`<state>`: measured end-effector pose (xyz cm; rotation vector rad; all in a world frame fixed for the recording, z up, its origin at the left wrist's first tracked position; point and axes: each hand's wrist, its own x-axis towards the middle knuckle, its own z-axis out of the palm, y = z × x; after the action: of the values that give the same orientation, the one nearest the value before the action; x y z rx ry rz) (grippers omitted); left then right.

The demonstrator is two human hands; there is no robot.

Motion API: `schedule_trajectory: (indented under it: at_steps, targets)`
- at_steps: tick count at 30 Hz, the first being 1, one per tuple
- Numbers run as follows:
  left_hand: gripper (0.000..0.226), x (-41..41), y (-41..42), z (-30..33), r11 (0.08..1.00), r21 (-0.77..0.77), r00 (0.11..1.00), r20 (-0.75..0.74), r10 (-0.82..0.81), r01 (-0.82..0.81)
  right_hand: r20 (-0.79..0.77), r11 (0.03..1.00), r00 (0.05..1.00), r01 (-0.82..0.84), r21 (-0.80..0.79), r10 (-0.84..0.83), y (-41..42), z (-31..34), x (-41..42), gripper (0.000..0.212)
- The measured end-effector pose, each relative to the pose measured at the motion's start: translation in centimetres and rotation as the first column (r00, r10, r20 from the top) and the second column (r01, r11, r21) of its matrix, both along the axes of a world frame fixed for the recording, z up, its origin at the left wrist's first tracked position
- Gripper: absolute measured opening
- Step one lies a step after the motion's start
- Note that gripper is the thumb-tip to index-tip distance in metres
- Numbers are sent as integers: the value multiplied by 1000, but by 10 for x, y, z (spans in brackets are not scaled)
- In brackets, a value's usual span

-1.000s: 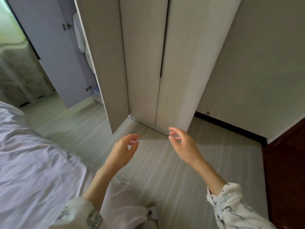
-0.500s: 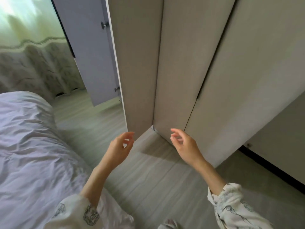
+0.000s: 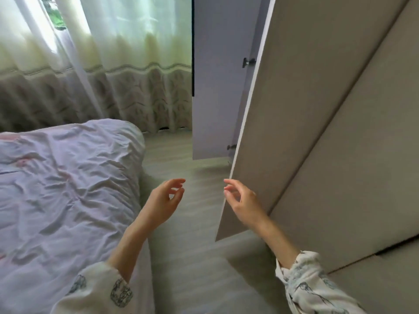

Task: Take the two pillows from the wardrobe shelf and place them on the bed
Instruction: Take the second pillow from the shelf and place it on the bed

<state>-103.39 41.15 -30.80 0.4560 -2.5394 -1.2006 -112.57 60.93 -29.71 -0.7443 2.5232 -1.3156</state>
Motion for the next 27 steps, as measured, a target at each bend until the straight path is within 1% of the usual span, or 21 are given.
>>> schedule_trajectory:
  at_steps: [6, 11, 14, 20, 23, 27]
  targets:
    - [28, -51, -62, 15, 992, -23, 992, 13, 123, -122, 30, 994, 994, -106, -10, 106, -73, -1, -86, 33]
    - [31, -99, -116, 21, 989, -40, 989, 39, 144, -142, 20, 989, 989, -143, -36, 144, -145, -2, -146, 32]
    - [31, -144, -155, 18, 991, -35, 990, 47, 133, -131, 20, 992, 995, -98, -75, 100, -190, -3, -190, 31]
    - [31, -257, -251, 6, 998, -66, 998, 55, 14, -10, 37, 984, 997, 75, -162, -70, -273, -1, -290, 31]
    - [29, -314, -284, 5, 994, -89, 995, 77, -57, 64, 56, 974, 988, 150, -171, -143, -296, 0, -331, 31]
    - [26, -391, -306, 11, 981, -79, 983, 68, -170, 175, 72, 950, 965, 262, -171, -253, -303, 8, -384, 32]
